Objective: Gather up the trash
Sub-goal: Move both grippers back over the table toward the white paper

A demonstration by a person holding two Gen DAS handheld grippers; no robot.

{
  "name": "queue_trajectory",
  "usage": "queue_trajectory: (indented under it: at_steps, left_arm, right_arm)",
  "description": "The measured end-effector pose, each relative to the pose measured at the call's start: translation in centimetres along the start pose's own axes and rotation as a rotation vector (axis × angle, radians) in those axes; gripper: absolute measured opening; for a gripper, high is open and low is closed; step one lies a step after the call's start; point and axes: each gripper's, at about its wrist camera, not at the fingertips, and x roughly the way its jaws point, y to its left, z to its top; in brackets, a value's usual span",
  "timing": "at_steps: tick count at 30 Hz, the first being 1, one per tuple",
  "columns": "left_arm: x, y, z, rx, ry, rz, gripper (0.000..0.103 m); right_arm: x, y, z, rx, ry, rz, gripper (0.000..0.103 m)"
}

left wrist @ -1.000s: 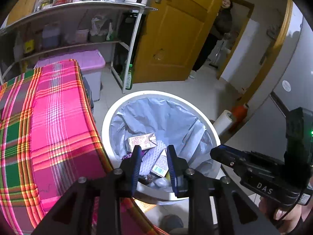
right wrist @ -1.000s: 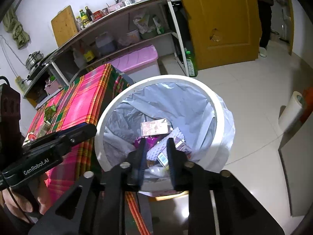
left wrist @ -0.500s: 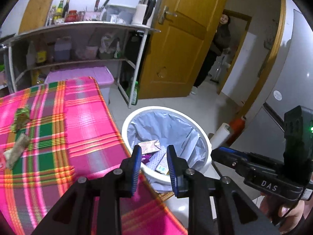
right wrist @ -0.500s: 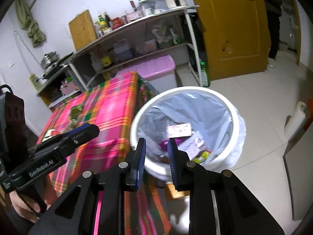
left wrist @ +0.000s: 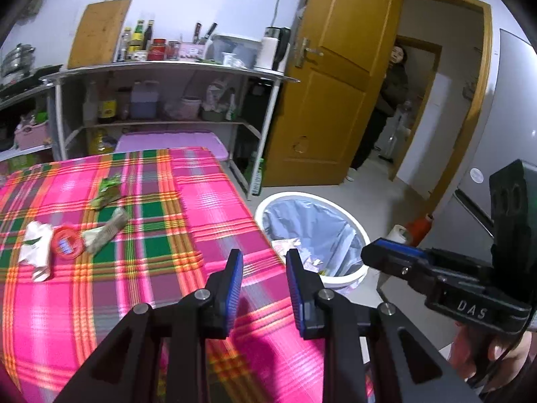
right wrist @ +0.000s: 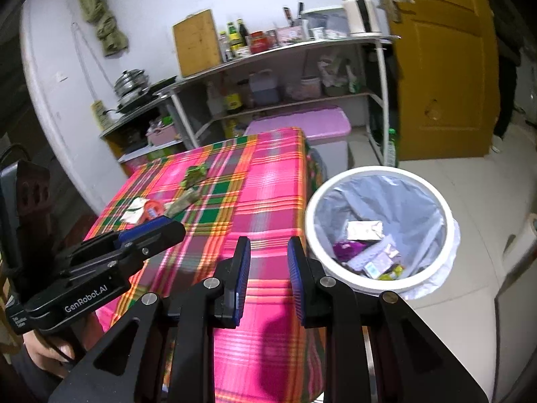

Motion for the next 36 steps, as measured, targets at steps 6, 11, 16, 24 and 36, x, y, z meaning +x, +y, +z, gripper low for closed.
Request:
queue_trajectory:
  at_steps: [6,11,16,24,36]
  left_arm:
    - [-2.9,2.1,-1.5,-0.026,-0.019,0.06,0.026]
    - [-4.3,3.7,-2.6,-0.057,-0.021,0.102,0.026]
    - [-4.8,5.1,-3.3,-0.08,-0.017,0.123,0.026]
    - [-5.5,7.9,-3.6,-0.118,-0.027,0.172,0.026]
    - [-6.3,13.9,-2.6,-0.193,-0.059,0.276,0.038]
  right_arm:
    - [0.1,2.6,-0.5,-0.056,0.003,0.031,0.024]
    - [0.7,3.9,-0.7,-0.072,0.017,0.08,0.039]
    - [1.6,5.0,-0.8,-0.093,0.038,0.097,0.042]
    - [3.3,6.5,-0.5,-0.121,0.065,0.119,0.042]
    - [6.9,9.6,0.8,-0.148,0.1,0.155,0.042]
